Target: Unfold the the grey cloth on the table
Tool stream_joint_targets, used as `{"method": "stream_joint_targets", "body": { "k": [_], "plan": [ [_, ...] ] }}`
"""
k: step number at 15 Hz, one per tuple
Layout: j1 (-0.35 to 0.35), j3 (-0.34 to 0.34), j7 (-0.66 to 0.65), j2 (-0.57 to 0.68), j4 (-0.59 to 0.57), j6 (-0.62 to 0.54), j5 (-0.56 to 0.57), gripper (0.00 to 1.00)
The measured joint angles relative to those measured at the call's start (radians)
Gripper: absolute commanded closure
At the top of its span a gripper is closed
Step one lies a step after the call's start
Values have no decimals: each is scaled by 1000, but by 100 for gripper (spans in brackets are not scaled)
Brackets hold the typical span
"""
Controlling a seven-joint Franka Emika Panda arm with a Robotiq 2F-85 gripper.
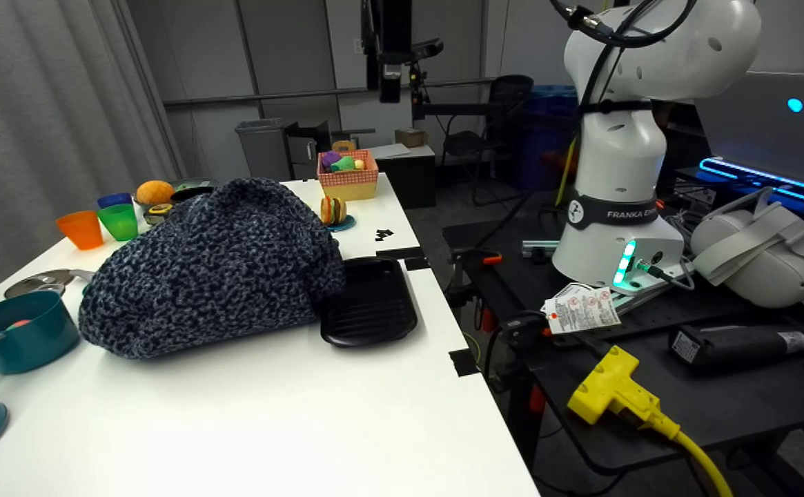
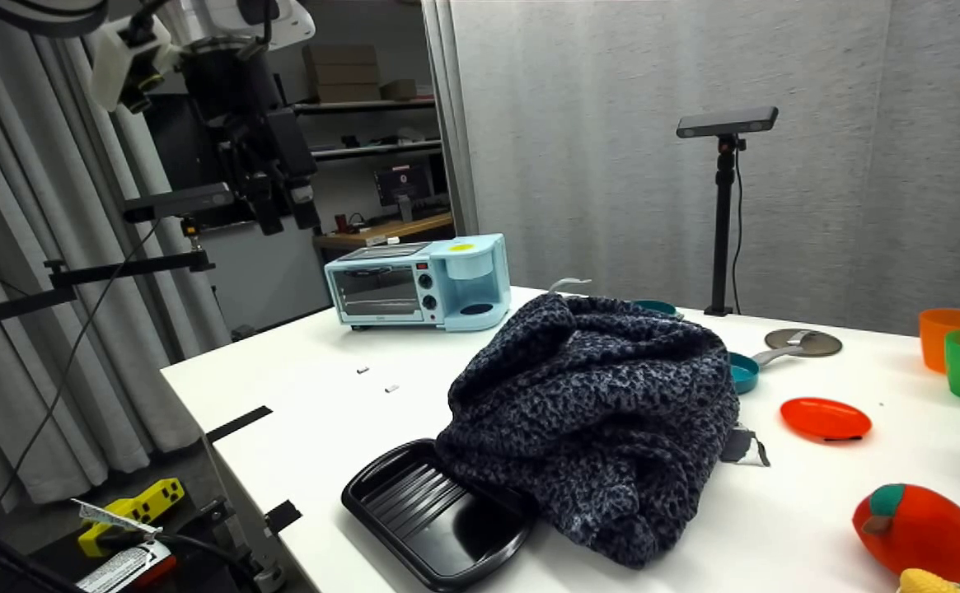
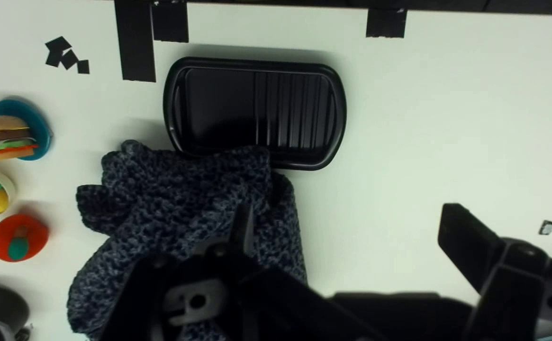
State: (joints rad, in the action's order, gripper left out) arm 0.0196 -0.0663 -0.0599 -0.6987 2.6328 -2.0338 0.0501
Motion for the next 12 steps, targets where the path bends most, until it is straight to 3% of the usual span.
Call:
{"method": "stream_joint_targets", "body": {
  "k": [12],
  "plan": [
    [-39, 4, -8, 53, 5, -38, 36, 0]
  ]
}}
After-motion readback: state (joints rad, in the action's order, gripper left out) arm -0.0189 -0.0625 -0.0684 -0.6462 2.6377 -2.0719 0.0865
